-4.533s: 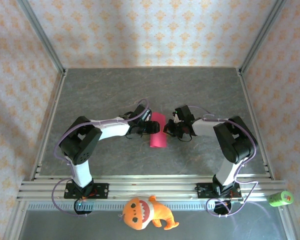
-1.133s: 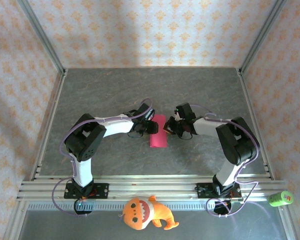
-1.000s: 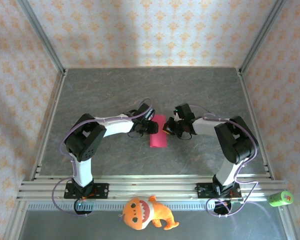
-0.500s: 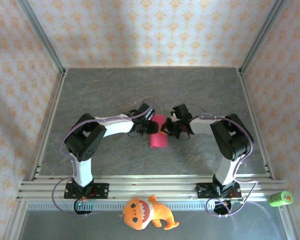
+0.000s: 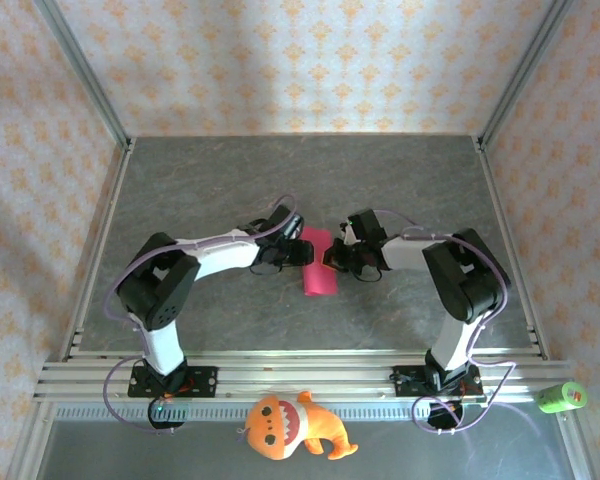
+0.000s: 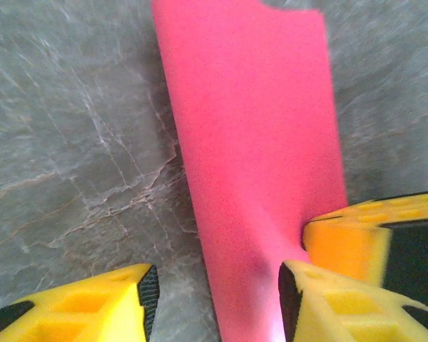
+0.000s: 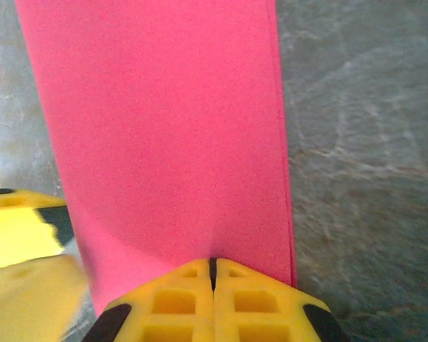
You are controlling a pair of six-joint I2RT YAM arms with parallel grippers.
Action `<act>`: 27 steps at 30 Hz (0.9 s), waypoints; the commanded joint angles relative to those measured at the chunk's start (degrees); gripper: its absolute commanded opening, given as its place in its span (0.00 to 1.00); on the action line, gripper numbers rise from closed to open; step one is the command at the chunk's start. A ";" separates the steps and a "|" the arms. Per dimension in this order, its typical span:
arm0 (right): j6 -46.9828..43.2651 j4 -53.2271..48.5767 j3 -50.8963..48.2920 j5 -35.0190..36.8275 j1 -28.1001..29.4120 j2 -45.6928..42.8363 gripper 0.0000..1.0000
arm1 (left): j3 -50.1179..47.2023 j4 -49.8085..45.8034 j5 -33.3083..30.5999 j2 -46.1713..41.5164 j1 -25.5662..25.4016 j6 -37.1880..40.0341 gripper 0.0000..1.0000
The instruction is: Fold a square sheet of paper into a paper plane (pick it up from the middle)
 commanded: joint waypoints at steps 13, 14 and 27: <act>-5.39 -8.10 -7.39 9.36 -2.59 -4.22 0.00 | -4.76 24.49 20.03 -2.37 1.64 -12.16 0.00; -5.44 -8.64 -7.03 8.48 -2.85 -3.79 0.00 | -4.80 25.50 20.85 -1.60 1.64 -13.07 0.00; -4.77 -8.10 -7.34 7.04 -3.38 -2.24 0.00 | -2.46 24.17 25.68 5.90 1.73 -12.15 0.00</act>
